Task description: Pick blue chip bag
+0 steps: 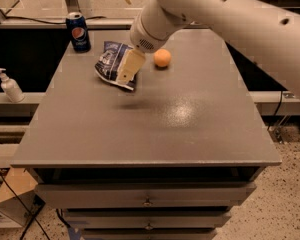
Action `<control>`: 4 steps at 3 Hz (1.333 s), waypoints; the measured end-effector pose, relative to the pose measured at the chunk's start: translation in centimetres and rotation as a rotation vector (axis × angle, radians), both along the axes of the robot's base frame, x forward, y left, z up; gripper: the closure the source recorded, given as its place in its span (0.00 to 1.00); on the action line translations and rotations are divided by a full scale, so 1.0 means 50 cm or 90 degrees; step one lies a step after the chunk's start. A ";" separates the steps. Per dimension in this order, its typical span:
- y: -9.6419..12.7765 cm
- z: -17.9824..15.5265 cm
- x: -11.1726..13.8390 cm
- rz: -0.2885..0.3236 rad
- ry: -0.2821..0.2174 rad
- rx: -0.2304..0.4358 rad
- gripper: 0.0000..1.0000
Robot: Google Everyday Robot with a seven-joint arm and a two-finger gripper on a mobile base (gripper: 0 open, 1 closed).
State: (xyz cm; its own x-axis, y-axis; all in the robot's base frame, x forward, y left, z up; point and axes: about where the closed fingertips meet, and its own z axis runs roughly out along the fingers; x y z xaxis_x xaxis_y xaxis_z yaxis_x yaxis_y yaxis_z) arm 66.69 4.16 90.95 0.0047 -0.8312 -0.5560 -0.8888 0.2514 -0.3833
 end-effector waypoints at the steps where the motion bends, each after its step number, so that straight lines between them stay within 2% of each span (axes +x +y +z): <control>1: 0.024 -0.061 0.040 -0.010 0.025 -0.004 0.00; 2: 0.055 -0.105 0.062 -0.007 0.048 -0.007 0.00; 3: 0.071 -0.126 0.073 0.005 0.060 -0.018 0.16; 4: 0.067 -0.125 0.077 0.010 0.061 -0.029 0.39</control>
Offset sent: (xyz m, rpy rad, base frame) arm 0.0466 0.0446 -0.0785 -0.0171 0.1199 -0.0076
